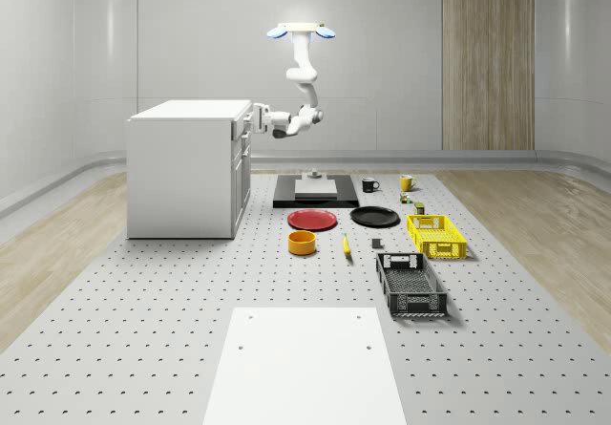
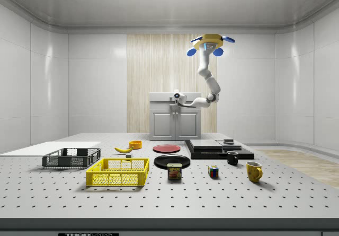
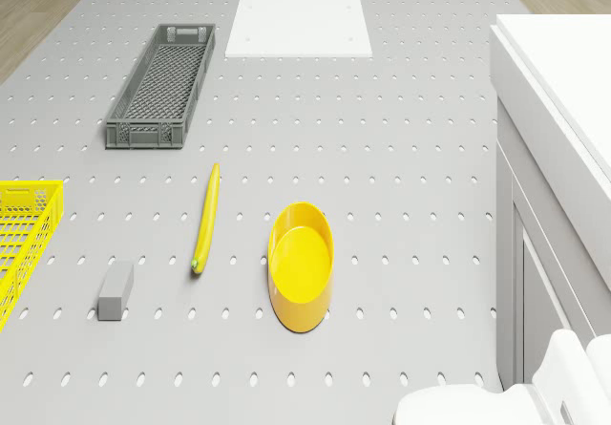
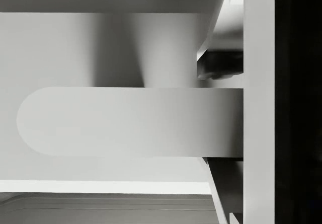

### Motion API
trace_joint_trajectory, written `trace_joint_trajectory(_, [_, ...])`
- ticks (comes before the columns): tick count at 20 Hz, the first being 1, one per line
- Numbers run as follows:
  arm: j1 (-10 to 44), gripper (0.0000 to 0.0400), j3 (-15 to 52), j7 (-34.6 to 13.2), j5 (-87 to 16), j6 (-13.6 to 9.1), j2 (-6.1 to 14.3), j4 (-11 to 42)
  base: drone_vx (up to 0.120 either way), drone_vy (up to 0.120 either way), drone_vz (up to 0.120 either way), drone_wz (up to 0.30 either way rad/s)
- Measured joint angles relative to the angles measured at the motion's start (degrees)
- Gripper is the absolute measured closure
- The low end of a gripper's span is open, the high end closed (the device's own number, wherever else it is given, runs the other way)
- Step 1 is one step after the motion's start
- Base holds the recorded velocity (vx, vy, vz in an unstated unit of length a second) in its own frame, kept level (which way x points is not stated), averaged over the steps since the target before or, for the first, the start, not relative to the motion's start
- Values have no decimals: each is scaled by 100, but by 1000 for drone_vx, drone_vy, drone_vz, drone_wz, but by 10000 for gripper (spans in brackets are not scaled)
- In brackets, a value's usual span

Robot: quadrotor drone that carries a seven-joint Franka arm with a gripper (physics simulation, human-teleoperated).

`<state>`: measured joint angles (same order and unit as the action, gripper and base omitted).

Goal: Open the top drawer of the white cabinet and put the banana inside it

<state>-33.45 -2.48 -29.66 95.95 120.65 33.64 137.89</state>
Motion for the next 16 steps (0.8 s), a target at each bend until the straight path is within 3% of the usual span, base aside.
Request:
trace_joint_trajectory(1, [29,227,-10,-53,-32,-31,29,19,0,0,0,0])
trace_joint_trajectory(3, [103,183,-25,-304,-220,-86,130,23,0,0,0,0])
trace_joint_trajectory(5, [134,209,-59,-156,-196,-141,153,80,0,0,0,0])
trace_joint_trajectory(6, [134,225,-100,157,-124,-180,134,146,0,0,0,0])
trace_joint_trajectory(9, [190,261,-169,159,-132,-282,209,218,0,0,0,0])
trace_joint_trajectory(13, [292,262,-305,137,-265,-462,328,342,0,0,0,0])
trace_joint_trajectory(14, [296,217,-371,436,-278,-522,302,420,0,0,0,0])
trace_joint_trajectory(15, [270,45,-577,393,-967,-638,244,523,0,0,0,0])
trace_joint_trajectory(16, [244,0,-970,290,-1745,-856,374,460,0,0,0,0])
